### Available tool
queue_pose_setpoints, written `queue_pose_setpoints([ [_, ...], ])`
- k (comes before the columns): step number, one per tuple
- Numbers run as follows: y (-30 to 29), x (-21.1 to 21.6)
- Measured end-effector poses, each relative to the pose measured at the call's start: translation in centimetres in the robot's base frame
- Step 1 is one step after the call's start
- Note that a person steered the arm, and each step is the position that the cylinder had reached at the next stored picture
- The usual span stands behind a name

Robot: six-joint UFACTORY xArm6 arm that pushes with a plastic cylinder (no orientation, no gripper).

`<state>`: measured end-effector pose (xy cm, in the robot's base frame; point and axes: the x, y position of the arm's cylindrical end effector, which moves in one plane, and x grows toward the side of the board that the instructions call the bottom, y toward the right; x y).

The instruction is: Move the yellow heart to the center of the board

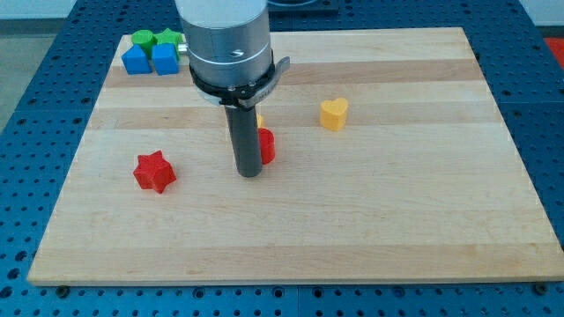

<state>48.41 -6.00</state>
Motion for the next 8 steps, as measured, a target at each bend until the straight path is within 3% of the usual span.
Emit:
queue_pose_setpoints([
  [1,-3.1,5.7],
  [2,-11.0,6.6],
  [3,-14.5,4.8],
  [5,-14.4,1.3],
  [7,-7.1,0.3],
  [8,-5.6,-2.5],
])
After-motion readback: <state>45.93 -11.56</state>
